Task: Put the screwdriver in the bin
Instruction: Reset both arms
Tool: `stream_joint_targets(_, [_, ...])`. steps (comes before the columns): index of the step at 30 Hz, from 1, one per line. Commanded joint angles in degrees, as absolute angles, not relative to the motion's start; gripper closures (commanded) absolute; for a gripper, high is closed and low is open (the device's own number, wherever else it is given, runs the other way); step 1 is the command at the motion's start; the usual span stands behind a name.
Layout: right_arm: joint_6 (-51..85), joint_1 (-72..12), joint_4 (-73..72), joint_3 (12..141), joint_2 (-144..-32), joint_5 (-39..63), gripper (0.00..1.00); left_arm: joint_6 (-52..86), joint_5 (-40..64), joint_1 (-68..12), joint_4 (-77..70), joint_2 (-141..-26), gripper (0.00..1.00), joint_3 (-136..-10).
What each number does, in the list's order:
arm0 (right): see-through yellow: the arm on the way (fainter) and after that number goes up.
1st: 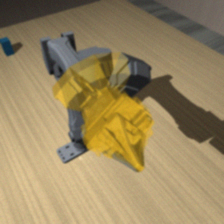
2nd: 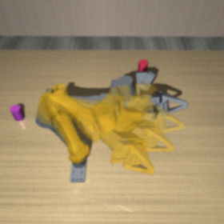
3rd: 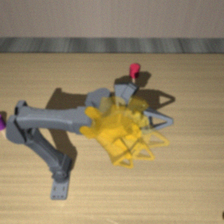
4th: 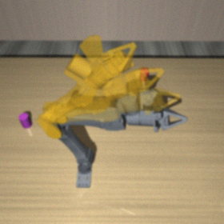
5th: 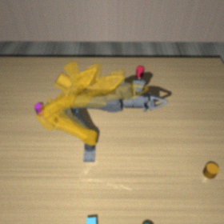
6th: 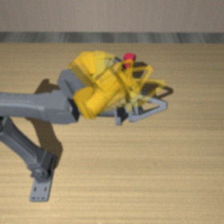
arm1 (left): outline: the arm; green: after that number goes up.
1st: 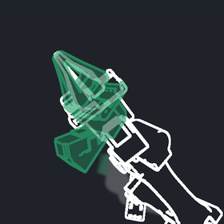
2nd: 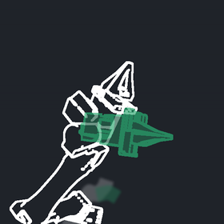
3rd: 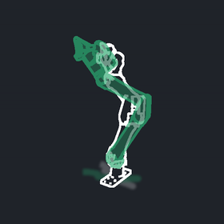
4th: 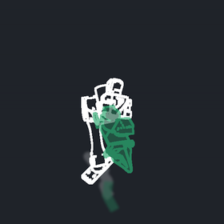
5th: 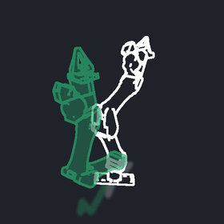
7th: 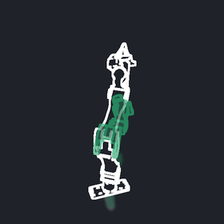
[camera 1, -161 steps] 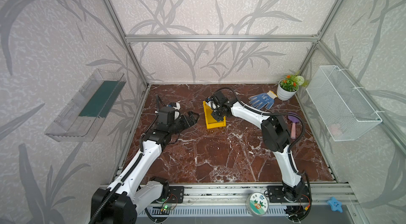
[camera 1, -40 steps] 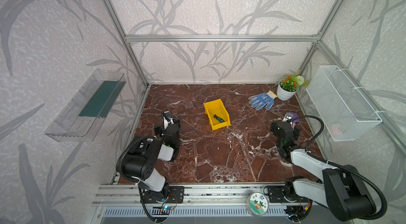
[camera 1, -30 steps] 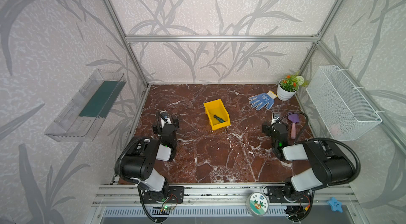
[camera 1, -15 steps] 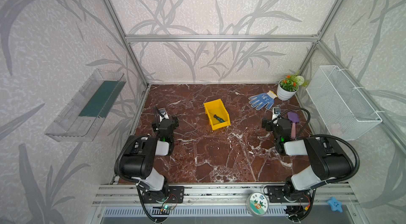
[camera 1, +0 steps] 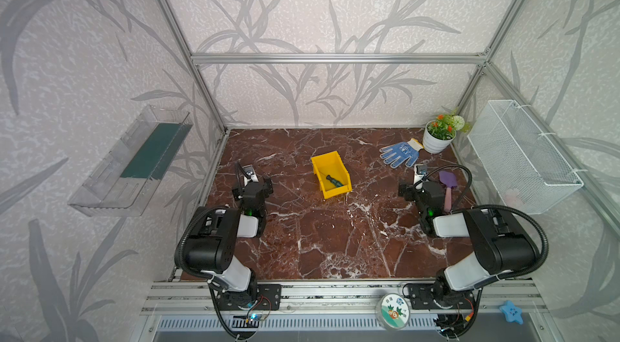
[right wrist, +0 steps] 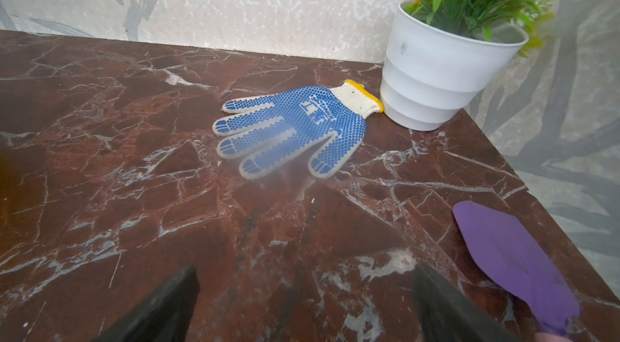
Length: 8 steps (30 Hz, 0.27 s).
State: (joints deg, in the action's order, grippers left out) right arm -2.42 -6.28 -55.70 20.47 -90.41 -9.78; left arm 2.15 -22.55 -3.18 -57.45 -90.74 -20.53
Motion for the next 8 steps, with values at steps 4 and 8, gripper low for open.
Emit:
stream_joint_targets(4, [-2.2, -6.3, -55.5, 21.6, -91.0, -9.8, 0.01, 2.5, -22.5, -2.8, -58.1, -90.9, 0.01, -20.7])
stream_joint_targets(8, [-2.9, -6.6, -57.4, 20.7, -90.9, -9.5, 0.01, 2.5, -22.5, -2.9, -58.1, -90.8, 0.01, -20.7])
